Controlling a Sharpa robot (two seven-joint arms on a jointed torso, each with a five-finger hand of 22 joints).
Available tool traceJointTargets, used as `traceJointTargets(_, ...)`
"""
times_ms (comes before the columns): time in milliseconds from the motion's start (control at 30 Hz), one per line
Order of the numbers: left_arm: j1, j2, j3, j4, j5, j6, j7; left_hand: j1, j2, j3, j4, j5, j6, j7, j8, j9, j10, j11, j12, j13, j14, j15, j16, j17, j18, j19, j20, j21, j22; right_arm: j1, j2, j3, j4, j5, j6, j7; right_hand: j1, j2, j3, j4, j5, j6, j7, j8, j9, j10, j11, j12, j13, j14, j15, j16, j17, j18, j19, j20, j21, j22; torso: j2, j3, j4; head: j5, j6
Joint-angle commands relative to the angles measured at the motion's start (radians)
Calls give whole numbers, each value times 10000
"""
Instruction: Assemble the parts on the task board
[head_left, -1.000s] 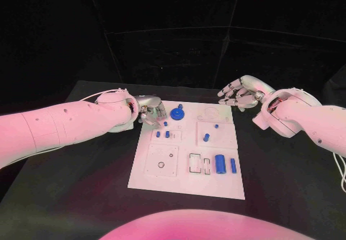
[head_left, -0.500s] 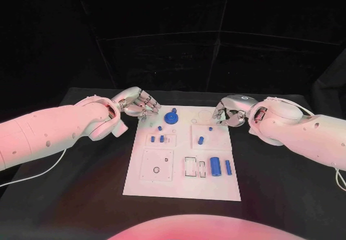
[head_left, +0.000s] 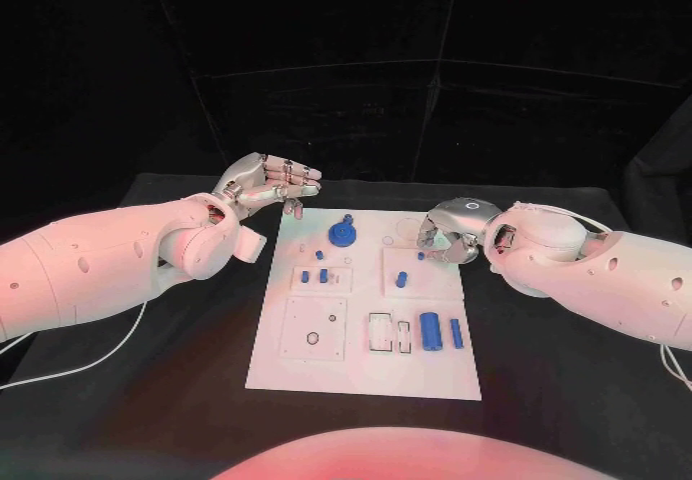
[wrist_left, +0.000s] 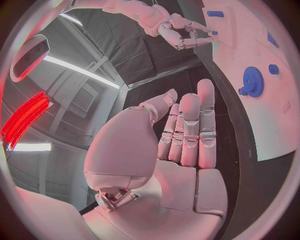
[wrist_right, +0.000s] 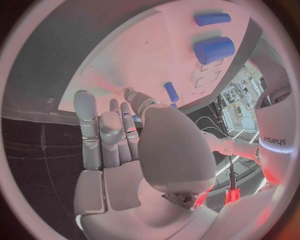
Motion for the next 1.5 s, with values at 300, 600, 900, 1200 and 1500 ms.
traceJointTargets(300,15,-15,6,-21,809,49,449,24,62,28,-53,42,120,-19,78,-11,112,3,75,-15,-70,-4,-48,-42,136,-68,-8,-56,-18,-30,63,-4,98,-341,360,100,-52,-78,297,-145,-28,120,24,-147,16,203,10,-69,-222,86,66,119,85,128,84,51,144,123,-4,1,9,-16,-56)
traceJointTargets(600,15,-4,6,-54,813,57,411,38,69,41,-79,42,139,-15,85,-14,112,5,85,-23,-94,-5,-64,-67,135,-86,-12,-68,-22,-90,154,-5,46,-300,601,136,-154,3,738,-341,-90,300,36,-231,31,424,-1,-89,-491,171,48,438,374,57,271,40,461,604,-4,5,5,-26,-70)
traceJointTargets(900,15,0,6,-93,814,81,352,42,71,47,-94,42,145,-8,86,-17,108,9,90,-28,-114,-4,-78,-86,134,-101,-14,-77,-25,-147,227,-6,-34,-291,785,101,-252,135,1093,-528,-221,583,-20,-228,64,725,-72,-38,-666,215,-3,652,528,-20,455,6,818,1161,-3,3,3,-46,-95)
traceJointTargets(1200,15,3,6,-116,814,91,306,41,71,49,-102,41,147,-3,86,-20,105,13,92,-32,-128,-3,-88,-98,133,-111,-14,-83,-27,-172,259,-6,-48,-499,595,-97,-223,359,1343,-769,-521,983,-137,-131,130,1154,-209,110,-703,254,-111,816,616,-82,604,-89,1129,1631,-8,4,8,-67,-131)
traceJointTargets(1500,15,1,6,-133,814,98,282,41,71,51,-109,41,147,2,84,-23,101,16,95,-36,-141,-1,-97,-109,132,-122,-15,-89,-30,-229,235,-6,95,-749,-161,-226,-216,441,1452,-939,-678,1190,-197,-89,173,1375,-284,191,-695,260,-170,825,550,-157,767,-158,1424,2128,-14,1,2,-86,-136)
